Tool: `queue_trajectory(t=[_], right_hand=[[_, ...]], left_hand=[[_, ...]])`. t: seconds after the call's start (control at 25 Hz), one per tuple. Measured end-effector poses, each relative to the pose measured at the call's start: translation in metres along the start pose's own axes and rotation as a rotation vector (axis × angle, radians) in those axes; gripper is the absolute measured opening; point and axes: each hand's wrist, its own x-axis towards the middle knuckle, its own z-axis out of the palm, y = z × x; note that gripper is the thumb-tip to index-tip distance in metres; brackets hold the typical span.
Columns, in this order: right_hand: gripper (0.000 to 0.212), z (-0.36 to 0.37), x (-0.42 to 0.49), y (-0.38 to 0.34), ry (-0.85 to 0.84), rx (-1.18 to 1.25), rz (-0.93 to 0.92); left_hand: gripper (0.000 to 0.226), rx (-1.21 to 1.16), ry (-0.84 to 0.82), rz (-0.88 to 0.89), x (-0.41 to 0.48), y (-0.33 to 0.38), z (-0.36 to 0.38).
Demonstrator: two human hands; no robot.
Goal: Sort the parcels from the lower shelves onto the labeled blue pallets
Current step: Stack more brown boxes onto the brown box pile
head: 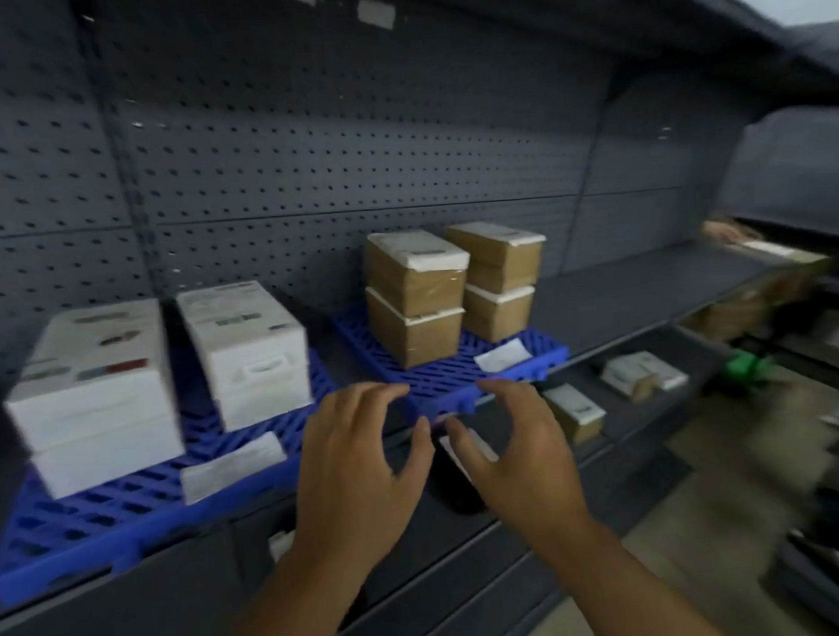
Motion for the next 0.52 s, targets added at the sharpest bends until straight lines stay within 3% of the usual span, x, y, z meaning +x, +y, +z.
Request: queue_trajectory(t=[0.24, 0.52], right_hand=[[0.047, -0.071, -0.018, 0.069, 0.17, -0.134, 0.139], [0.037, -0.154, -0.017, 0.185, 0.242, -0.27, 0.304]], left_hand=[[0.038, -0.165, -0.143, 0.177, 0.006, 0.069, 0.065], [0.03, -0.242, -0.269, 0.317, 0.024, 0.17, 0.18]])
